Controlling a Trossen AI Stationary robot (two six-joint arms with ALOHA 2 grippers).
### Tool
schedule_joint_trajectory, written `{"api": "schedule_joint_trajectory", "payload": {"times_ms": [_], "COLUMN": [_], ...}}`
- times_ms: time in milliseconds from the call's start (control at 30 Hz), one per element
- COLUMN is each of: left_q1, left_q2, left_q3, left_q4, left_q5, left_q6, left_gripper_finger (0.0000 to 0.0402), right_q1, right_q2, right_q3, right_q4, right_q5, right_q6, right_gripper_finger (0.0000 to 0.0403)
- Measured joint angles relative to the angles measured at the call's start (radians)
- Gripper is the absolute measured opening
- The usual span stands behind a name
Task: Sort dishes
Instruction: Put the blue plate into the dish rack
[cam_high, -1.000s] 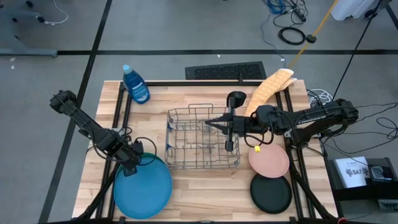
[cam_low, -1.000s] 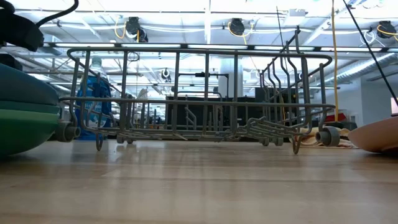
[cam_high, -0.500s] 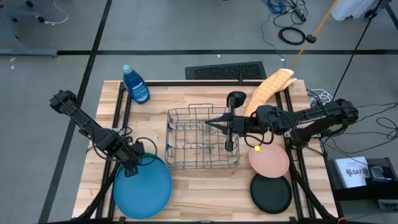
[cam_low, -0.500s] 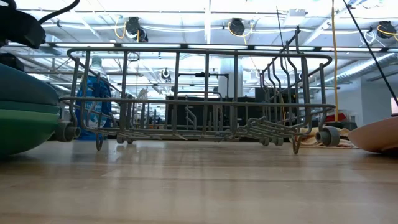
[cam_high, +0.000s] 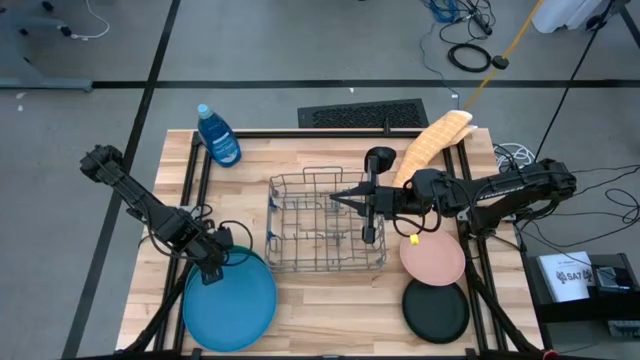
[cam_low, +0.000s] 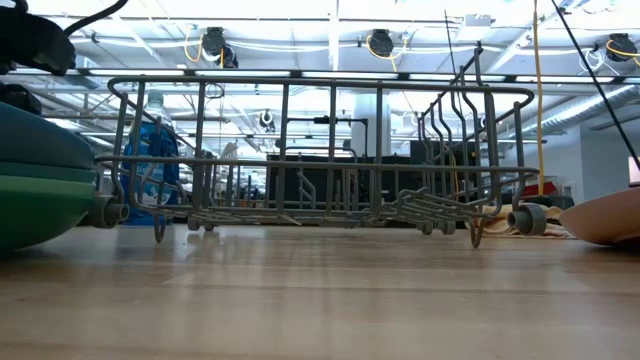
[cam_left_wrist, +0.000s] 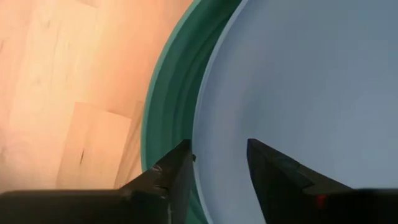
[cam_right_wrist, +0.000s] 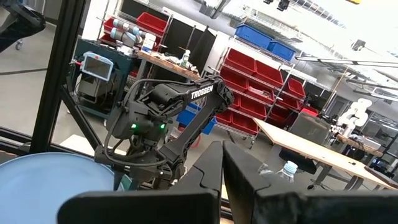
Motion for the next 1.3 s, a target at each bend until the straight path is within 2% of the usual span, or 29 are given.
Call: {"api": "schedule_joint_trajectory", "payload": {"times_ms": [133, 600, 1300], "left_q1": [0.0, 0.0, 0.0], "left_q2": [0.0, 0.004, 0.112], "left_q3": [0.0, -0.003, -0.003], "left_q4": [-0.009, -0.026, 0.021], "left_q5": [-0.005, -0.004, 0.015], "left_q6": [0.0, 0.001, 0.006], "left_gripper_finger": [0.0177, 0.0178, 0.0178], "right_q1": [0.0, 0.0, 0.0], "right_q2": [0.0, 0.0, 0.0], "right_q3": [0.0, 0.0, 0.0], "right_q4": [0.0, 0.0, 0.007], "right_q5": [0.0, 0.0, -0.004], "right_q6": [0.0, 0.0, 0.004], "right_gripper_finger": [0.0009, 0.0009, 0.0009]}}
